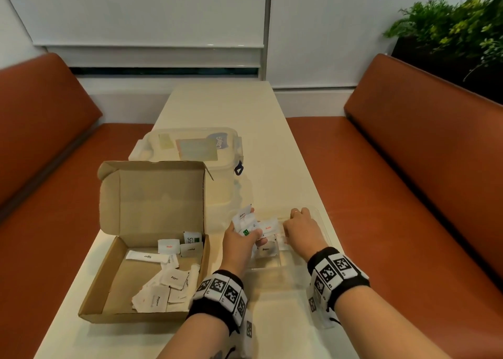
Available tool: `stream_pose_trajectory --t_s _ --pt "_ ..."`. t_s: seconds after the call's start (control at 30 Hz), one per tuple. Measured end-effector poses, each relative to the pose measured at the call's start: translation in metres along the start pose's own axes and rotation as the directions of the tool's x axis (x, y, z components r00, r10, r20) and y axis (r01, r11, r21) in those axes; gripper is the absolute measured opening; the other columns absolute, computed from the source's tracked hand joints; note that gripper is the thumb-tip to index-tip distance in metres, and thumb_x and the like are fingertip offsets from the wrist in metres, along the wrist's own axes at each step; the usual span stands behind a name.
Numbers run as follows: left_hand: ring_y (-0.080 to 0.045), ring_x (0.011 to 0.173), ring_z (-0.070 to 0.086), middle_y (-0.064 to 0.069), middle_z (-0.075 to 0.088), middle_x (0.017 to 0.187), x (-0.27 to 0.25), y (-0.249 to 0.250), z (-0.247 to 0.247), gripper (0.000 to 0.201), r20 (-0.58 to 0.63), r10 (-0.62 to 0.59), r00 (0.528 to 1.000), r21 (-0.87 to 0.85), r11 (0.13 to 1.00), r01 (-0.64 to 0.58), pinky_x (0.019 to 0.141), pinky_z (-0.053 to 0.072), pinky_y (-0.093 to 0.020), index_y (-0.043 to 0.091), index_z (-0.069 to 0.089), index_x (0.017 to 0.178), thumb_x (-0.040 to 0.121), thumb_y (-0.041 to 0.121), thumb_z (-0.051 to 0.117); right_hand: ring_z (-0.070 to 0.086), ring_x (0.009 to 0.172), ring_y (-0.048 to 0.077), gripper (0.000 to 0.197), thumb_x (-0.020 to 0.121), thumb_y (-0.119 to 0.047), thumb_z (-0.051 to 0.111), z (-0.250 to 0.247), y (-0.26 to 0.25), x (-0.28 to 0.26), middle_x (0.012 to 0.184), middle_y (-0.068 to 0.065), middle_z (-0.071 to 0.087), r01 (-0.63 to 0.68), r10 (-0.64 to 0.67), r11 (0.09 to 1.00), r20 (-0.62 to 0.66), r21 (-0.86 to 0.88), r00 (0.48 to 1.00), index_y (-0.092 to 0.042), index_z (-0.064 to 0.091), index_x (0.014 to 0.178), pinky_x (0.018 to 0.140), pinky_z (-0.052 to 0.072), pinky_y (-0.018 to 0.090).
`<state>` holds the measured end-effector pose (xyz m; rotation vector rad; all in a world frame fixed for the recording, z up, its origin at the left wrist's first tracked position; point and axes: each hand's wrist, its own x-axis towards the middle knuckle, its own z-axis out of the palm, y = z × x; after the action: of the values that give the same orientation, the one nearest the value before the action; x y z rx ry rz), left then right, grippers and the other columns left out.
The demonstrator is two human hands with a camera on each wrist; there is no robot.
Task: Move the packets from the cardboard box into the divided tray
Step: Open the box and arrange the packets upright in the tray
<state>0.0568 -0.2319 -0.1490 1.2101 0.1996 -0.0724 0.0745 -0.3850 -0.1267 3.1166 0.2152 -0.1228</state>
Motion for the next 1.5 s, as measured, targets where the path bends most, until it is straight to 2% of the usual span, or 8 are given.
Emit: stream_pose_trajectory --t_s 0.43,0.63,0.77,0.9,1.03,1.2,1.4,1.5 --pt "-0.024 0.088 0.069 -0.012 0.065 0.110 -0.001 0.001 -0.001 0.054 0.030 0.014 0.999 0.008 1.000 -0.014 0.063 0.057 -0.027 0.029 0.061 0.114 0.081 -0.015 0.060 0.044 0.103 0.021 0.011 0.088 -0.015 0.057 0.013 0.006 -0.003 0.104 0.002 0.054 -0.044 0.077 0.959 -0.108 0.278 0.991 -0.015 0.060 0.099 0.076 0.042 0.028" --pt "-0.018 0.083 0.071 -0.008 0.066 0.108 0.000 0.001 0.000 0.053 0.034 0.001 0.999 -0.015 1.000 -0.001 0.062 0.058 -0.028 0.025 0.060 0.116 0.081 -0.016 0.060 0.051 0.063 0.003 0.020 0.097 -0.020 0.046 0.000 -0.007 -0.004 0.074 -0.008 0.062 -0.022 0.178 0.589 -0.103 0.808 0.979 -0.016 0.066 0.094 0.054 0.037 0.009" --pt "-0.025 0.087 0.070 -0.011 0.066 0.109 0.000 0.000 -0.001 0.055 0.038 -0.007 0.999 -0.017 1.000 0.007 0.064 0.059 -0.030 0.020 0.058 0.123 0.081 -0.016 0.059 0.053 0.064 0.003 0.019 0.095 -0.029 0.052 -0.007 -0.011 -0.008 0.072 -0.010 0.061 -0.032 0.180 0.454 -0.057 0.890 0.982 -0.019 0.068 0.094 0.061 0.043 0.016" --pt "-0.026 0.083 0.070 -0.011 0.067 0.105 0.000 -0.001 -0.001 0.057 0.044 -0.006 0.999 -0.015 1.000 0.006 0.066 0.059 -0.033 0.023 0.059 0.124 0.081 -0.014 0.060 0.049 0.061 0.007 0.009 0.084 -0.018 0.068 -0.011 -0.009 -0.009 0.068 -0.001 0.056 -0.062 0.122 0.536 -0.005 0.842 0.992 -0.016 0.071 0.092 0.058 0.039 0.012" --pt "-0.023 0.073 0.067 -0.012 0.066 0.094 0.002 -0.003 -0.003 0.055 0.034 -0.018 0.999 -0.063 0.998 0.020 0.060 0.055 -0.030 0.020 0.060 0.123 0.080 -0.014 0.062 0.051 0.057 0.007 0.005 0.080 -0.012 0.071 -0.013 0.002 -0.011 0.066 0.002 0.062 -0.081 0.217 0.498 -0.034 0.864 0.976 -0.013 0.069 0.077 0.051 0.038 0.006" --pt "-0.025 0.076 0.065 -0.011 0.066 0.091 0.004 -0.004 -0.003 0.053 0.036 -0.031 0.999 -0.081 0.996 0.033 0.065 0.055 -0.032 0.017 0.060 0.122 0.080 -0.015 0.061 0.053 0.056 0.004 0.006 0.079 -0.014 0.074 -0.005 0.021 -0.015 0.070 -0.001 0.067 -0.211 0.313 0.571 0.028 0.793 0.949 -0.015 0.070 0.075 0.055 0.042 0.016" --pt "-0.026 0.075 0.065 -0.011 0.064 0.090 0.006 -0.004 -0.003 0.052 0.030 -0.039 0.999 -0.094 0.995 0.042 0.063 0.056 -0.030 0.017 0.060 0.120 0.080 -0.017 0.060 0.055 0.066 0.010 0.007 0.075 -0.022 0.078 0.010 0.015 -0.014 0.068 -0.007 0.059 -0.240 0.294 0.717 0.028 0.654 0.956 -0.017 0.074 0.073 0.051 0.034 0.015" --pt "-0.025 0.076 0.065 -0.011 0.064 0.091 0.005 -0.004 -0.004 0.052 0.031 -0.042 0.999 -0.092 0.995 0.044 0.064 0.056 -0.029 0.018 0.059 0.121 0.081 -0.016 0.059 0.054 0.082 0.015 0.008 0.075 -0.025 0.078 0.016 0.014 -0.013 0.084 -0.003 0.057 -0.244 0.290 0.772 0.017 0.586 0.957 -0.018 0.074 0.075 0.065 0.037 0.021"
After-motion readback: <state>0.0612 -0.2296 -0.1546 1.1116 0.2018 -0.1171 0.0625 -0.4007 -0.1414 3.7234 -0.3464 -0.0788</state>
